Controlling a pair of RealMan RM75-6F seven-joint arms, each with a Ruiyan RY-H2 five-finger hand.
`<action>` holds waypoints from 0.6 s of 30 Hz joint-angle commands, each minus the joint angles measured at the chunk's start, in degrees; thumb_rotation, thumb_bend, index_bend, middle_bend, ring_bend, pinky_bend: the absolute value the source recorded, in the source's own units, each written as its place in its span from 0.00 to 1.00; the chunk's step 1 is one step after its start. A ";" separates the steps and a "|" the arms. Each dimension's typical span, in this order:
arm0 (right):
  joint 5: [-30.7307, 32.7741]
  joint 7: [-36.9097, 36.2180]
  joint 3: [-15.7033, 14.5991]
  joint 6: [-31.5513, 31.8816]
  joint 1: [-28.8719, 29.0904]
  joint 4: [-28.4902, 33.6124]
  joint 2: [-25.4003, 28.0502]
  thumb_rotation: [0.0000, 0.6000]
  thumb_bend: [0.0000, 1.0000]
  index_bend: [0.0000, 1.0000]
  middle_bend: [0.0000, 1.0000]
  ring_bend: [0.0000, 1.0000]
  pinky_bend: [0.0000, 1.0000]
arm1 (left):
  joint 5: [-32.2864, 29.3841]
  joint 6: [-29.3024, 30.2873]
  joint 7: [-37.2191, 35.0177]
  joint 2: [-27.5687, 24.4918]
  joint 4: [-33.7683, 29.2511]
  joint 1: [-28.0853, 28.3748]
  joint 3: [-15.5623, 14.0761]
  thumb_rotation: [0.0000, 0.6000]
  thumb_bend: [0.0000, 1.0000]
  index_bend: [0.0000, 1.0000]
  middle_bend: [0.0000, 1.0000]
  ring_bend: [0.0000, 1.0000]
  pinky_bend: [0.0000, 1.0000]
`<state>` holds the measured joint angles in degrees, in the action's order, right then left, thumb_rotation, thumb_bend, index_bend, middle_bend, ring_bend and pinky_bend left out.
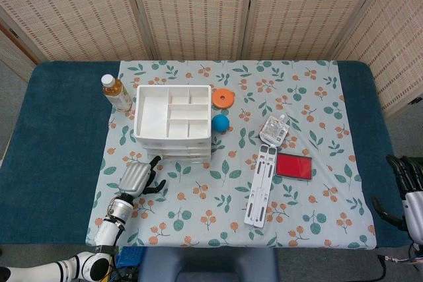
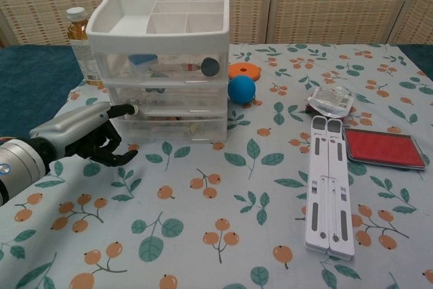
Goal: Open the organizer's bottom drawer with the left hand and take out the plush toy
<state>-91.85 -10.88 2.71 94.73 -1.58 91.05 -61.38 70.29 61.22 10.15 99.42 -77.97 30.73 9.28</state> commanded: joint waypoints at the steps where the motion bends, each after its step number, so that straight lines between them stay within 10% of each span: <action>1: 0.01 -0.01 0.01 -0.07 0.03 -0.02 -0.02 1.00 0.34 0.00 0.08 0.00 0.04 | 0.19 0.09 -0.14 -0.24 -0.05 0.00 -0.14 1.00 0.34 0.25 0.87 1.00 1.00; 18: 0.03 0.52 0.09 -0.43 0.23 0.41 0.08 1.00 0.34 0.00 0.08 0.00 0.04 | 1.13 -0.18 -0.47 -3.39 -2.99 -0.52 -1.91 1.00 0.34 0.33 0.87 1.00 1.00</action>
<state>-91.82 -10.36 2.80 94.30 -1.35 91.46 -61.30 71.39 61.10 9.62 96.31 -80.67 30.29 7.53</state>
